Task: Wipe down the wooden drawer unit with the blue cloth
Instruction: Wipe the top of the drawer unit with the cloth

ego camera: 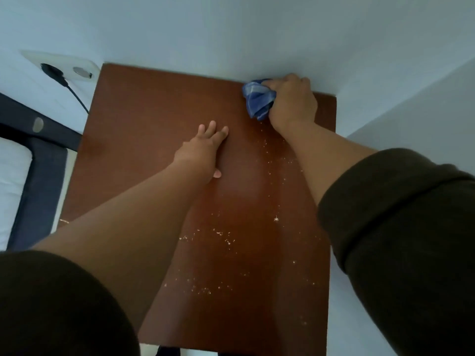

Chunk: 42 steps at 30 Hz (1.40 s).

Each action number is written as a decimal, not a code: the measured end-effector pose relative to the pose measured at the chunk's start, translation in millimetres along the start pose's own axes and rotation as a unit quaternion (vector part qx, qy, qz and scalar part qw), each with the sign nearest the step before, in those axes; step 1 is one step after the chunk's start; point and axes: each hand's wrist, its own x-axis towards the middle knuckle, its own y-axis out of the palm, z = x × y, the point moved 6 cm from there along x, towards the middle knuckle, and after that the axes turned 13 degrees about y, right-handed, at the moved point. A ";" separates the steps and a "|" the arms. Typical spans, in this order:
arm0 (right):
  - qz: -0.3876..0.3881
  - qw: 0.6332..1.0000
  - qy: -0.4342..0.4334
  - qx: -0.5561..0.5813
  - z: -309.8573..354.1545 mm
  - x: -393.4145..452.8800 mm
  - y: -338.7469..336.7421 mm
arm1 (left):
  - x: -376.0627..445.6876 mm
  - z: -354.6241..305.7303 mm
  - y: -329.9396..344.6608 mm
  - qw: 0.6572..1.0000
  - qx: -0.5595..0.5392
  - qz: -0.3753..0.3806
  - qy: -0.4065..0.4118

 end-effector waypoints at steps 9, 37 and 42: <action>0.036 0.998 0.015 -0.046 4.7 13.9 14.9 | 1.2 1.4 3.7 1.000 -0.014 -0.001 -0.005; 0.127 0.991 -0.021 -0.031 -52.3 -217.4 10.5 | -54.5 -39.8 25.9 0.999 0.027 -0.044 0.008; 0.043 0.999 -0.003 -0.004 -74.2 -141.0 -21.1 | -22.3 -61.6 10.4 0.997 0.005 -0.068 0.034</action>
